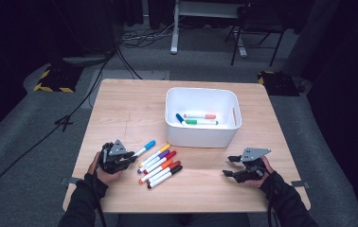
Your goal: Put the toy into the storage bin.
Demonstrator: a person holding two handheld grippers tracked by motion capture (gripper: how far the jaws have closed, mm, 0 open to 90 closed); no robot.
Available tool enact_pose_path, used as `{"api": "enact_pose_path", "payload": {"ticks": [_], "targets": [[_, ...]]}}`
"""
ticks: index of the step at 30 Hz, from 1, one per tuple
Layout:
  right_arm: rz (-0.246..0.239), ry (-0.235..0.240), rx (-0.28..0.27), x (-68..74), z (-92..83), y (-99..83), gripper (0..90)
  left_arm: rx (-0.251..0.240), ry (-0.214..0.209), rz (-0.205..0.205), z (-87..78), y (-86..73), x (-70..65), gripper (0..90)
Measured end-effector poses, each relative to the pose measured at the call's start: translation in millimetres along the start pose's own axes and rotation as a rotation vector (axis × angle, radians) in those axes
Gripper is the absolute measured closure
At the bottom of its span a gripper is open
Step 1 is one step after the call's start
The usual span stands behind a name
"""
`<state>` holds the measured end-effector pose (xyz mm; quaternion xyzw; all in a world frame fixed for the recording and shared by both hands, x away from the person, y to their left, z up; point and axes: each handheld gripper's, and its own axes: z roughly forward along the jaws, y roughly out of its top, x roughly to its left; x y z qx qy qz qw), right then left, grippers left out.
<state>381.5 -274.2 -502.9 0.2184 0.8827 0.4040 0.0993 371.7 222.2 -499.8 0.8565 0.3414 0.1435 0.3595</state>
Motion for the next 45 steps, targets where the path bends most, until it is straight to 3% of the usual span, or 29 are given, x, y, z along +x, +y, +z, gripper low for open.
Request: {"api": "enact_pose_path", "payload": {"ticks": [11,13,15,18,21,22,24,26,29,33,37,41,45], "targets": [[-0.014,0.01,0.002,1.3,-0.2,-0.1,33.7,-0.016,0.004,0.004,-0.5,3.1,1.3,75.9],[-0.021,0.047,-0.012,4.3,-0.2,0.6,33.1,-0.017,-0.009,-0.007,0.6,3.4,0.5,75.9],[-0.025,0.078,-0.062,15.9,0.9,4.5,33.1,-0.023,-0.009,0.0,1.2,4.1,0.8,75.9],[-0.122,0.103,-0.047,44.6,12.3,18.2,31.2,-0.009,-0.013,0.0,1.9,5.0,0.5,75.9],[-0.111,0.167,-0.074,68.6,29.4,29.0,31.2,-0.014,-0.018,0.005,2.6,5.3,-0.1,75.9],[-0.133,0.166,-0.07,74.5,34.1,31.3,30.8,-0.012,-0.011,0.017,2.2,5.5,0.4,75.9],[-0.179,0.147,-0.051,88.9,41.7,37.8,30.6,-0.014,-0.024,0.001,2.6,5.2,0.0,75.9],[-0.174,0.162,-0.075,103.2,49.6,45.3,31.1,-0.014,-0.026,0.004,2.5,5.3,0.3,75.9],[-0.189,0.138,-0.082,115.3,59.9,53.4,31.2,-0.023,-0.025,0.011,1.9,5.9,0.9,75.9],[-0.192,0.095,-0.071,119.1,67.6,59.3,31.0,-0.028,-0.033,0.013,0.3,8.8,2.2,75.9],[-0.179,0.06,-0.049,119.6,71.3,61.8,31.4,-0.063,-0.031,0.015,-4.4,17.0,3.3,75.9],[-0.19,0.035,-0.033,120.9,75.6,64.1,31.4,-0.116,-0.029,0.042,-13.7,33.3,5.8,75.9],[-0.168,0.031,-0.022,120.2,76.4,64.8,31.8,-0.166,-0.022,0.061,-22.8,55.0,4.9,75.9]]}}
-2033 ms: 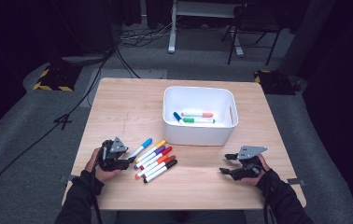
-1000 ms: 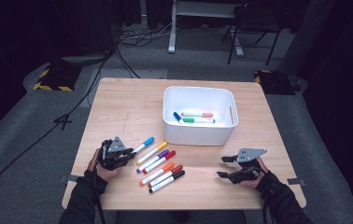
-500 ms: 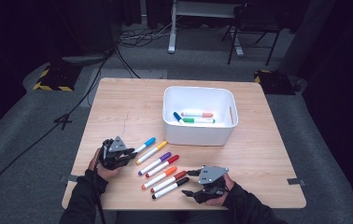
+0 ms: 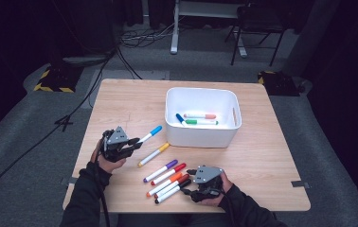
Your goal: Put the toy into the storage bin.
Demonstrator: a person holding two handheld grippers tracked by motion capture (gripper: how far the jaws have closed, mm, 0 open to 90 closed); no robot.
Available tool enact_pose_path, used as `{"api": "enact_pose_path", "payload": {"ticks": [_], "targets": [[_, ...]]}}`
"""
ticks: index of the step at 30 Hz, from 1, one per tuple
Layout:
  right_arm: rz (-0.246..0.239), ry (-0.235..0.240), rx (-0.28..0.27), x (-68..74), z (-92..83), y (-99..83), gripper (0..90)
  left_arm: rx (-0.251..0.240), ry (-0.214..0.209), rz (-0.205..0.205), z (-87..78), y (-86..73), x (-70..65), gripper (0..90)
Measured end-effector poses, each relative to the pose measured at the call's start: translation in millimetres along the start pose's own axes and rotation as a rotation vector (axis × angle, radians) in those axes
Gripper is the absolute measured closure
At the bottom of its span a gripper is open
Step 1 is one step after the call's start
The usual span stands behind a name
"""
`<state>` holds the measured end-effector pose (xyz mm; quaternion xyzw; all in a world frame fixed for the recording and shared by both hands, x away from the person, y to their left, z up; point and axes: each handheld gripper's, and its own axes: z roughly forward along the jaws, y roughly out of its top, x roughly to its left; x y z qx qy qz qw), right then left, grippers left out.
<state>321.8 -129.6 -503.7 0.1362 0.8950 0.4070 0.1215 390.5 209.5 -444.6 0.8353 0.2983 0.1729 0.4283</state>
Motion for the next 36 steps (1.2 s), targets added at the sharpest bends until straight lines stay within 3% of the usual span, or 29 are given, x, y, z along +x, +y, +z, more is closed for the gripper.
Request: {"api": "enact_pose_path", "payload": {"ticks": [2,7,13,18,24,27,30,36], "targets": [[0.001,0.003,-0.001,0.1,0.1,0.1,31.8,-0.009,0.001,0.032,-3.1,14.1,0.3,75.9],[-0.003,-0.001,0.001,-0.6,-0.2,0.0,31.6,-0.038,0.018,0.052,-10.9,44.0,1.8,75.9],[-0.001,0.002,0.002,-0.7,-0.3,-0.2,31.8,-0.015,0.045,0.074,-16.9,64.2,8.0,75.9],[0.008,0.01,-0.002,-1.4,0.1,-0.3,32.0,-0.061,0.053,0.079,-25.3,83.8,14.5,75.9],[0.014,0.013,0.003,-1.5,0.0,-0.4,31.8,-0.078,-0.022,0.133,-13.8,117.2,6.4,75.9],[0.01,0.016,0.007,-2.4,-0.5,-0.8,31.7,-0.038,-0.06,0.181,0.6,131.3,0.7,75.9],[0.005,0.016,0.005,-3.2,-0.6,-1.1,31.6,-0.04,-0.101,0.164,17.4,140.9,-8.1,75.9],[0.004,0.017,0.004,-2.8,-0.6,-1.2,31.7,0.012,-0.163,0.207,47.5,161.5,-19.9,75.9]]}}
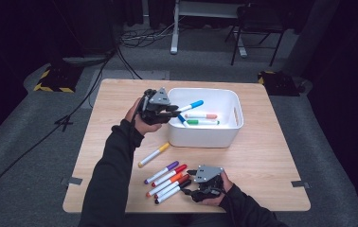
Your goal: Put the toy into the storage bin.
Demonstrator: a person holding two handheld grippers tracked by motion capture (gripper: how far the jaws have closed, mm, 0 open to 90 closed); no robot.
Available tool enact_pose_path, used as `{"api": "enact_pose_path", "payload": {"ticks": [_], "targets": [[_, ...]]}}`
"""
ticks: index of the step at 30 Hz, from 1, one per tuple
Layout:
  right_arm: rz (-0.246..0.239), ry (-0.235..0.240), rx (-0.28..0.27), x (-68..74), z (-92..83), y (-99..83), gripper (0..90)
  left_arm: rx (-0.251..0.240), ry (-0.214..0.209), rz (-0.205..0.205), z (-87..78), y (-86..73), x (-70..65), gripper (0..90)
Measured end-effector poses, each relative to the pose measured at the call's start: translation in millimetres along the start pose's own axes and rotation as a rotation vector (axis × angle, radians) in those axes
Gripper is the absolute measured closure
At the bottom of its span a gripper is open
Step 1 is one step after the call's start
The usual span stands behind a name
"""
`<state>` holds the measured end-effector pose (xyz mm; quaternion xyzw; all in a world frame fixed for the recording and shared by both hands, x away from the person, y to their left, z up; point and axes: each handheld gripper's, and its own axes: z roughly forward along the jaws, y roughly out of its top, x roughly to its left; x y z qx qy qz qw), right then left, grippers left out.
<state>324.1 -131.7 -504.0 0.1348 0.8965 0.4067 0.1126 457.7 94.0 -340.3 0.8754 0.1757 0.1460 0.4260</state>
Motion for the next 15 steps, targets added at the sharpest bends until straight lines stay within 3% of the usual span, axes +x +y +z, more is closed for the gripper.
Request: {"api": "enact_pose_path", "payload": {"ticks": [4,6,7,12,15], "targets": [[-0.009,0.003,-0.007,-0.7,0.4,0.1,31.9,0.039,-0.036,0.018,18.2,12.1,-0.5,75.9],[-0.011,0.003,-0.002,-1.2,0.2,0.1,31.9,0.027,-0.053,-0.005,28.2,15.3,-2.6,75.9],[-0.012,0.004,-0.002,-1.4,0.1,0.1,31.8,0.074,-0.065,0.042,30.8,17.6,-0.9,75.9],[0.001,0.02,-0.008,-0.8,0.6,0.2,31.9,0.146,-0.095,0.06,50.0,23.7,-5.1,75.8],[0.014,0.027,-0.009,0.8,0.8,0.5,31.9,0.171,-0.085,0.081,58.3,27.0,-10.2,75.8]]}}
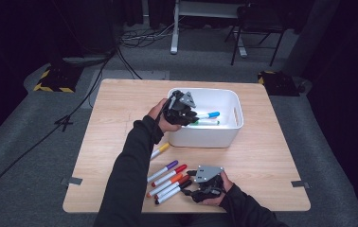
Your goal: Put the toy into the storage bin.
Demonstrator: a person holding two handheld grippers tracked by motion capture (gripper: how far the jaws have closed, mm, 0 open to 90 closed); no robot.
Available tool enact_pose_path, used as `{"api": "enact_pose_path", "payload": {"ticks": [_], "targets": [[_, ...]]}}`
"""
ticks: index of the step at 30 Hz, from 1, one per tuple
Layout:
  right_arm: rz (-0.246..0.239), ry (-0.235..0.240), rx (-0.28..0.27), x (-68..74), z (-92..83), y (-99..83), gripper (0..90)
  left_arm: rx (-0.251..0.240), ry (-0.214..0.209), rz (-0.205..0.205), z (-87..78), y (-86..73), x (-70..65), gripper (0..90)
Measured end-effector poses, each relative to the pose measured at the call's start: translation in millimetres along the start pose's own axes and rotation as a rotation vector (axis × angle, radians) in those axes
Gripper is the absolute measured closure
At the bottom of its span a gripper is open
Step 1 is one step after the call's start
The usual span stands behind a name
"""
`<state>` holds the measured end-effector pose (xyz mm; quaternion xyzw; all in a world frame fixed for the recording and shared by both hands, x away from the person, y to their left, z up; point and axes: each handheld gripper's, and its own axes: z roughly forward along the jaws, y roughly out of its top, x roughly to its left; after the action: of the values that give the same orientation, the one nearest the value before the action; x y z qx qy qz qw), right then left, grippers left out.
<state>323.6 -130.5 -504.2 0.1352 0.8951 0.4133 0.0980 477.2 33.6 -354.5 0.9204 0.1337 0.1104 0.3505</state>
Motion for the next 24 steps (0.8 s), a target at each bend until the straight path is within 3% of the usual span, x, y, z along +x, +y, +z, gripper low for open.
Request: {"api": "enact_pose_path", "payload": {"ticks": [2,4,8,11,16,22,24], "targets": [[0.002,0.001,0.002,-0.1,0.0,0.0,31.8,0.022,0.007,0.019,3.8,3.2,-1.7,75.8],[0.006,0.005,0.004,-0.3,-0.1,0.0,31.8,0.03,-0.013,0.031,7.5,5.0,-2.9,75.8],[-0.01,0.008,-0.007,-1.4,0.6,0.0,31.8,0.046,-0.021,0.031,12.9,7.1,-5.8,75.8],[-0.011,0.01,-0.006,-1.3,0.5,0.0,31.8,0.058,-0.051,0.047,15.4,8.1,-6.4,75.8],[-0.014,0.016,-0.004,-1.3,0.5,0.1,31.8,0.061,-0.06,0.037,17.0,7.3,-6.3,75.8],[-0.012,0.02,-0.004,-1.5,0.6,0.1,31.8,0.053,-0.041,0.039,15.9,7.8,-6.3,74.7],[-0.012,0.02,-0.004,-1.5,0.6,0.1,31.8,0.042,-0.01,0.026,14.5,8.1,-6.8,71.6]]}}
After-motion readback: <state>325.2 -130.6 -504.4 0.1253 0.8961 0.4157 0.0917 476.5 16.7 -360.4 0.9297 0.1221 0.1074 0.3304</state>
